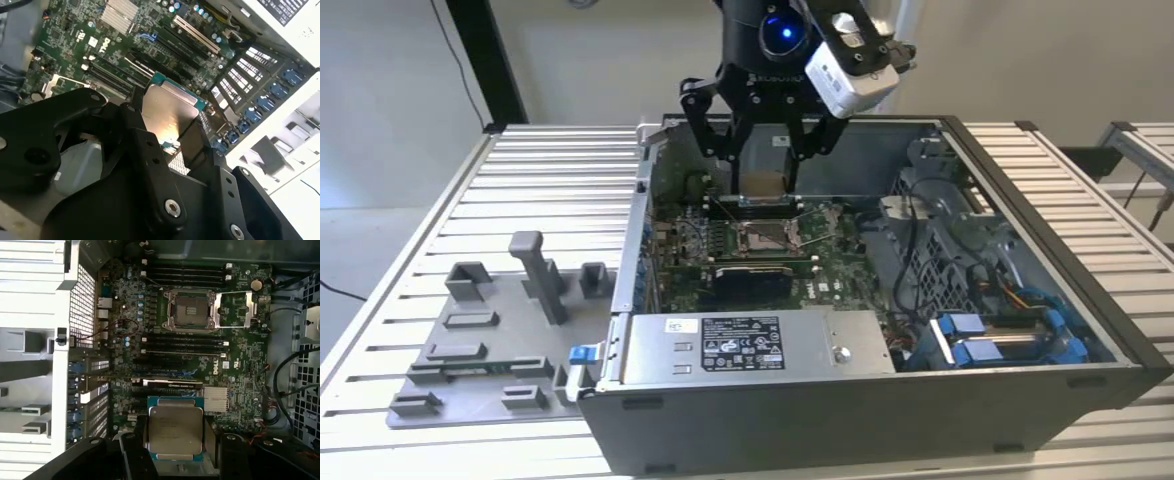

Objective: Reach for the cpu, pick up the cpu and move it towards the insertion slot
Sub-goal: 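Pick up the cpu and move it towards the insertion slot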

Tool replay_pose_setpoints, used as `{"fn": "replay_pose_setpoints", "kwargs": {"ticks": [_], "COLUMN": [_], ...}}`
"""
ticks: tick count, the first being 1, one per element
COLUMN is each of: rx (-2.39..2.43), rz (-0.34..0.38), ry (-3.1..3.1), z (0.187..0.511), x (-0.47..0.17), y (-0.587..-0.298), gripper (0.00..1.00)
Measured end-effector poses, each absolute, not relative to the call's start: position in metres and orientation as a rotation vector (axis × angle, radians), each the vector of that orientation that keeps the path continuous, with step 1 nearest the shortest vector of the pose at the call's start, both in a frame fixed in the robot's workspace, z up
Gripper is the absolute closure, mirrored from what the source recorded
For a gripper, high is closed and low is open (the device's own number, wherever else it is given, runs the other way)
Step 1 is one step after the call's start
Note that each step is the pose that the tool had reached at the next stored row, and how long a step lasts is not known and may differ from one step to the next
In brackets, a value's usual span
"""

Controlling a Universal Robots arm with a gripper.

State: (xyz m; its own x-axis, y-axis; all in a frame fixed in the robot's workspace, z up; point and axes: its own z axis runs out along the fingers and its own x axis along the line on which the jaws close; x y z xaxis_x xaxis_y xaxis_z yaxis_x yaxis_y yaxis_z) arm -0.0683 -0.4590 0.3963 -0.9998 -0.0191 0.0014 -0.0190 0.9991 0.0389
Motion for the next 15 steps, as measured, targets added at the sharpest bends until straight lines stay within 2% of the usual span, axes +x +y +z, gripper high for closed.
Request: {"fn": "replay_pose_setpoints", "kwargs": {"ticks": [10,15], "rx": [0.03,0.029], "rz": [-0.061,-0.06], "ry": [-3.139,-3.139], "z": [0.396,0.396], "x": [-0.061,-0.06], "y": [-0.458,-0.445], "gripper": [1.0,1.0]}}
